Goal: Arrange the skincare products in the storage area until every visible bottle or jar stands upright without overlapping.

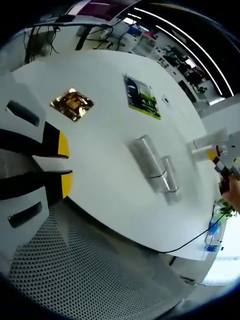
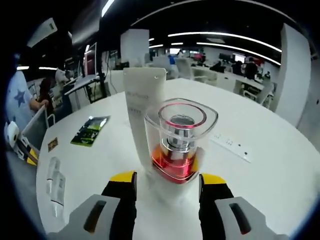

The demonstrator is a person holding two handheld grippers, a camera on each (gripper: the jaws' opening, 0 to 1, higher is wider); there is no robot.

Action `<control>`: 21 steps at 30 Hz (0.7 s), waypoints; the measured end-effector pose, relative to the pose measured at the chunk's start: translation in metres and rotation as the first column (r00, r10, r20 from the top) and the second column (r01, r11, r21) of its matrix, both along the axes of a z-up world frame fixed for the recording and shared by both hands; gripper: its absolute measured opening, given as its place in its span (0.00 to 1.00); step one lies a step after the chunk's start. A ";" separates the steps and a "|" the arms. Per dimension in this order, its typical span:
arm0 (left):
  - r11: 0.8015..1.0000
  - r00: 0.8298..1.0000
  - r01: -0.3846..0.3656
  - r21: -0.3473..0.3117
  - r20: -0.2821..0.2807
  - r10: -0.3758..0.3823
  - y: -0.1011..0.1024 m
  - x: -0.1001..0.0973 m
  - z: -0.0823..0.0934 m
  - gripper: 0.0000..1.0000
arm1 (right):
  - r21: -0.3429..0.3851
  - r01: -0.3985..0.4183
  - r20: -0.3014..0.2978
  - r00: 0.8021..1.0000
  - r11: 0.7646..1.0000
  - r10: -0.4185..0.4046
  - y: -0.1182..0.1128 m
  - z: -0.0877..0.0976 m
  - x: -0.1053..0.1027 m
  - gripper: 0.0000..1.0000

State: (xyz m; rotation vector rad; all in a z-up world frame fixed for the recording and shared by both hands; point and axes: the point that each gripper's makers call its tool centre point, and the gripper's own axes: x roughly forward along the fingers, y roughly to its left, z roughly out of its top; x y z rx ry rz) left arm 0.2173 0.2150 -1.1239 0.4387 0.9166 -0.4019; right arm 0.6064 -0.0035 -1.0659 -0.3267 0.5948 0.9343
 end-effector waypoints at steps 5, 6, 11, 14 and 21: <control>1.000 1.000 0.001 0.000 -0.001 -0.001 0.000 0.000 0.000 0.08 | -0.029 -0.002 -0.022 1.000 1.000 0.001 -0.006 -0.007 -0.001 0.46; 1.000 1.000 0.001 -0.001 -0.006 -0.001 0.000 -0.001 -0.001 0.07 | -0.040 -0.002 -0.026 1.000 0.999 0.001 -0.007 -0.009 -0.001 0.45; 1.000 1.000 0.000 -0.002 -0.006 0.000 0.000 -0.001 -0.001 0.05 | -0.087 -0.036 -0.054 0.998 0.996 0.032 -0.006 -0.018 -0.008 0.41; 1.000 1.000 0.003 -0.001 -0.013 -0.003 0.000 -0.002 -0.002 0.05 | -0.108 -0.049 -0.048 0.998 0.993 0.044 -0.007 -0.019 -0.008 0.41; 1.000 1.000 -0.001 -0.008 -0.022 0.001 -0.001 -0.002 -0.003 0.04 | -0.083 -0.035 -0.027 0.999 0.996 0.032 -0.004 -0.014 0.002 0.30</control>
